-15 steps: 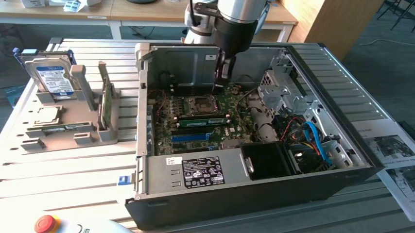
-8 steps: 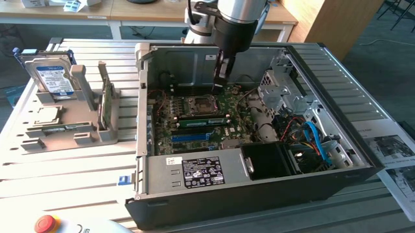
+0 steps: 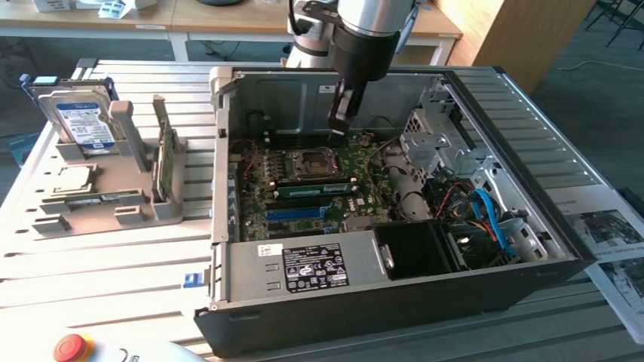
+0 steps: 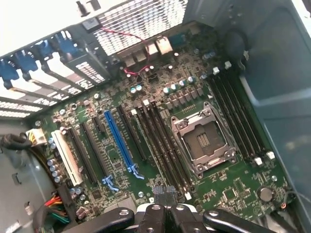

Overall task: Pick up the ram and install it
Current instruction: 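Press down the ram until it locks into place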

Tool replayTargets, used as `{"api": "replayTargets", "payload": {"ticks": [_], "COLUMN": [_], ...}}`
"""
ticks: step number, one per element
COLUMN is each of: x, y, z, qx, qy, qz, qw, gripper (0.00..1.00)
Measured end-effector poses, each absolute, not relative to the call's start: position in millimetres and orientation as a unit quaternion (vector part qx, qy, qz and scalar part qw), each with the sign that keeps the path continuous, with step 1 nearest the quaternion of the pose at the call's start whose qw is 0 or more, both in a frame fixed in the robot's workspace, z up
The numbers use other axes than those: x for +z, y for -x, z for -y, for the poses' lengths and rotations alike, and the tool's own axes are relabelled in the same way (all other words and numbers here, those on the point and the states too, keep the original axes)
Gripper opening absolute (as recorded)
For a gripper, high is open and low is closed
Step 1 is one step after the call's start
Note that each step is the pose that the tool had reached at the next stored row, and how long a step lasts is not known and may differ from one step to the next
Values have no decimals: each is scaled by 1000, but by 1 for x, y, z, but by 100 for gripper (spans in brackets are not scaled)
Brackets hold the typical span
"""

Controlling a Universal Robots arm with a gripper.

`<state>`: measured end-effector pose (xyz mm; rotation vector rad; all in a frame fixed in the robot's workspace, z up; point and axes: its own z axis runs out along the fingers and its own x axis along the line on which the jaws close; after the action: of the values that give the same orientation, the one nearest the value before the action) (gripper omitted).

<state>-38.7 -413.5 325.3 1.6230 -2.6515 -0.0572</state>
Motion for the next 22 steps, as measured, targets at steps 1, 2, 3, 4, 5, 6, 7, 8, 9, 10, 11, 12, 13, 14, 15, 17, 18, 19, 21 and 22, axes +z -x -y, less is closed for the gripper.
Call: {"api": "replayTargets", "payload": {"ticks": [1,2,3,4,5,6,7,8,9,10,11,12,13,14,15,17,18,19,21,22], "x": [325,325,325,325,325,325,325,325,325,325,325,325,325,325,325,325,324,324,324,324], "y": [39,39,39,39,39,39,39,39,39,39,39,39,39,39,39,39,39,39,39,39], "z": [414,414,414,414,414,414,414,414,414,414,414,414,414,414,414,414,414,414,414,414], "qx": [-19,-19,-19,-19,-19,-19,-19,-19,-19,-20,-20,-20,-20,-20,-20,-20,-20,-21,-21,-21], "qy": [-517,-511,-505,-498,-491,-484,-477,-470,-463,-456,-449,-442,-435,-428,-421,-406,-399,-392,-378,-371], "qz": [856,859,863,867,871,875,879,882,886,889,893,897,900,903,907,913,917,920,926,928], "qw": [16,16,16,16,15,15,15,15,15,15,15,14,14,14,14,14,13,13,13,13], "gripper": [10,10,10,10,10,10,10,10,10,10,10,10,10,10,10,10,10,10,10,10]}}
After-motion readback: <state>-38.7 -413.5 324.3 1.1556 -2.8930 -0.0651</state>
